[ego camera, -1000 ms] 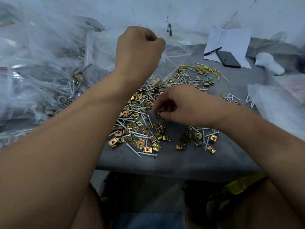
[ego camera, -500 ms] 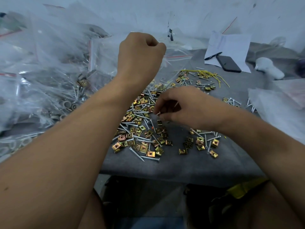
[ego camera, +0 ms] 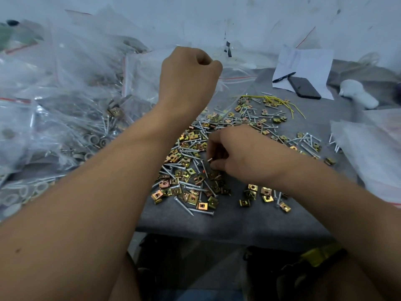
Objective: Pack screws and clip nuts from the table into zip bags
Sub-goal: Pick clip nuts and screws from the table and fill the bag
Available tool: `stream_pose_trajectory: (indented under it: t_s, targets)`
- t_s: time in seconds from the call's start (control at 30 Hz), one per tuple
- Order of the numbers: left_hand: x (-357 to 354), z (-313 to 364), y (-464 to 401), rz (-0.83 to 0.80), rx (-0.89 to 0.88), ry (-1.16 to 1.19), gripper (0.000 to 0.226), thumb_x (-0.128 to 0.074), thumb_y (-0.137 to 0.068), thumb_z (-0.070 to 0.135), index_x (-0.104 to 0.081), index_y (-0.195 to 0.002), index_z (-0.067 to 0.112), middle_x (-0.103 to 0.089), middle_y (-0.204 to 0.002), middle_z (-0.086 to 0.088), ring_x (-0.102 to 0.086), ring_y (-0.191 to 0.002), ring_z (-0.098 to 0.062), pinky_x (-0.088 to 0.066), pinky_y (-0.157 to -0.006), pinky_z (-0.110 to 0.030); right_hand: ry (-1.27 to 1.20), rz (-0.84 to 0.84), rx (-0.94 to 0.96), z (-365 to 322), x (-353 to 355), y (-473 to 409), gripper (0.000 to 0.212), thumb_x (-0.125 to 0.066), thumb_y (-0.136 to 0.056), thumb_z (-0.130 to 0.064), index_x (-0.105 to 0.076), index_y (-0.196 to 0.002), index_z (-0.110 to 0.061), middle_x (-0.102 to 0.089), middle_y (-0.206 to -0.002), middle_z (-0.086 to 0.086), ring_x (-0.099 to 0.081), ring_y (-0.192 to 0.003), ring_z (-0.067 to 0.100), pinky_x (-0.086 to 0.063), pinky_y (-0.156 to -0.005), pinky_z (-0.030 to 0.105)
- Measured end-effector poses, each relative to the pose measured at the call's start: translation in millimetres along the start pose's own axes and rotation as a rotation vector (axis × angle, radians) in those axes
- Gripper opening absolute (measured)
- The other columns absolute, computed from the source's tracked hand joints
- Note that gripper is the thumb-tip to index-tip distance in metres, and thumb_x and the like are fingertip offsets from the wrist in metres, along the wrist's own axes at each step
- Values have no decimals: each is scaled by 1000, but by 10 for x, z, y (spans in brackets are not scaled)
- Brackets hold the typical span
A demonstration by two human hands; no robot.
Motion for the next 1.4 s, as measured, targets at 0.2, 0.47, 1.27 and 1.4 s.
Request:
stream_pose_trajectory:
  t_s: [0.2, 0.47, 1.27, 1.4]
  targets:
    - [-13, 12, 1, 1, -15, 3, 24, -60, -93, 16, -78, -89, 0, -73, -84, -22, -70, -85, -43, -60, -75, -55, 110, 49, 7, -98, 34, 7, 12, -67, -95, -11, -67, -94, -24, -68, -94, -3, -58, -90, 16, -42, -73, 23]
    - [-33, -30, -18, 0, -13, 26, 23, -61, -93, 15, -78, -85, 2, -74, -74, -13, -72, -74, -36, -61, -69, -49, 46, 9, 67, -126, 1, 15, 14, -66, -92, -11, -60, -94, -23, -53, -75, -12, -47, -67, 4, -32, -52, 11]
    - [-239, 428, 207, -119, -342, -117, 16, -66, -97, 21, -80, -90, 18, -72, -82, 6, -63, -77, -10, -43, -65, -19, -210, 902, 128, 470, 1113, 438, 17, -79, -87, -9, -75, -103, -13, -68, -98, 4, -66, -85, 15, -55, -80, 27]
    - [-228, 418, 196, -115, -347, -116, 17, -65, -97, 21, -81, -91, 18, -72, -83, 6, -64, -78, -9, -46, -68, -24, -147, 925, 120, 398, 1123, 421, 22, -83, -84, -11, -72, -104, -11, -70, -97, 3, -67, -85, 13, -55, -80, 28]
Point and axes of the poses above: each hand's wrist, its own y-axis away from the middle knuckle, its own x-axis out of the back of the hand, z = x × y, the point moved 9 cm from there along -y, towards the middle knuckle
